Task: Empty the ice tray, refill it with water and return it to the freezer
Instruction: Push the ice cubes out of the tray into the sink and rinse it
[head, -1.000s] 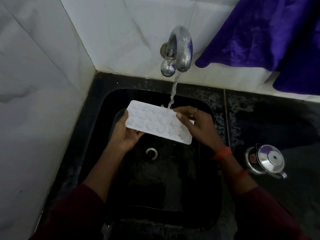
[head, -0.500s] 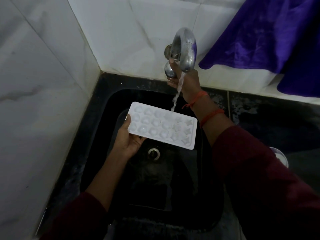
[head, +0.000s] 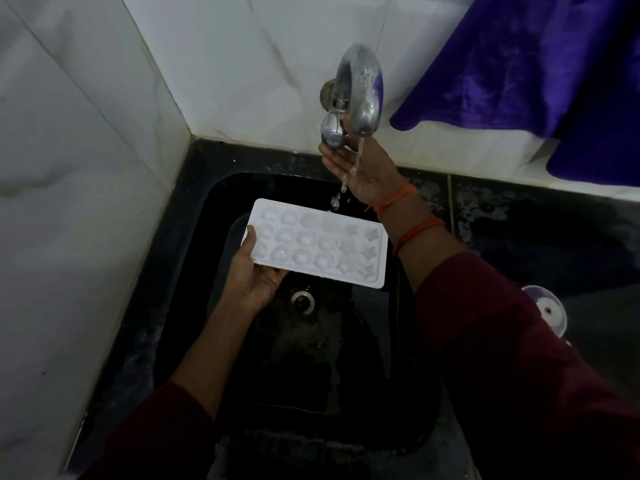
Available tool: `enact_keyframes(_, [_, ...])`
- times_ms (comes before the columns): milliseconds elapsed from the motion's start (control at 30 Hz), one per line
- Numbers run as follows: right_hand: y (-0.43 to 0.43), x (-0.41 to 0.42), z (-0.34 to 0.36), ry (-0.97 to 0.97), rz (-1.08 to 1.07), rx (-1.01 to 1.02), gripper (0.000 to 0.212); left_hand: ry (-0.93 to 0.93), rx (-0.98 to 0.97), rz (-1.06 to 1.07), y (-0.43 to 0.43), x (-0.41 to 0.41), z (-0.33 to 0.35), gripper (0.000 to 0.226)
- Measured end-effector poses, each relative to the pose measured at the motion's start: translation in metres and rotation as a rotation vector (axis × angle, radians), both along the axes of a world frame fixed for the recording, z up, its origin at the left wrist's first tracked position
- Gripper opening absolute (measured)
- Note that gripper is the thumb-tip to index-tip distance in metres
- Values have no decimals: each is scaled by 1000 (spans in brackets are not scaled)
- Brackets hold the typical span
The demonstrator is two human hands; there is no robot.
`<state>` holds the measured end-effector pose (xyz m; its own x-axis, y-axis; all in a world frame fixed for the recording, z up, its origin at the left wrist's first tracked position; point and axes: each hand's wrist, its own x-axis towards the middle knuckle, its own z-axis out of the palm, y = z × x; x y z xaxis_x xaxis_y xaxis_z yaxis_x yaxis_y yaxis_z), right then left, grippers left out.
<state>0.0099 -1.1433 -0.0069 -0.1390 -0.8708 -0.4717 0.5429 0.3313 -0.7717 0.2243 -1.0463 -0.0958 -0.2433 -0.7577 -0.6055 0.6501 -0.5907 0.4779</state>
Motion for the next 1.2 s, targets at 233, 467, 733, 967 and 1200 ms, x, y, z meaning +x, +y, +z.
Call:
enact_keyframes(233, [31,1,1,133,86,32,50,24,30,38,1,0,10,42])
enact_keyframes(467, [117,-12,-33,1086,-20,-83,19,-6,60,53,9,9,17,44])
enact_keyframes(733, [201,1,-92,537,-51,271,35,-153,146,26,33,25,22,33])
enact_keyframes(967, [229,18,-91,245,-131,414,13,-412,191,-200,41,42,14,54])
enact_keyframes(1200, [245,20,-78,250,-65,575,27,-854,130,-523,51,53,16,77])
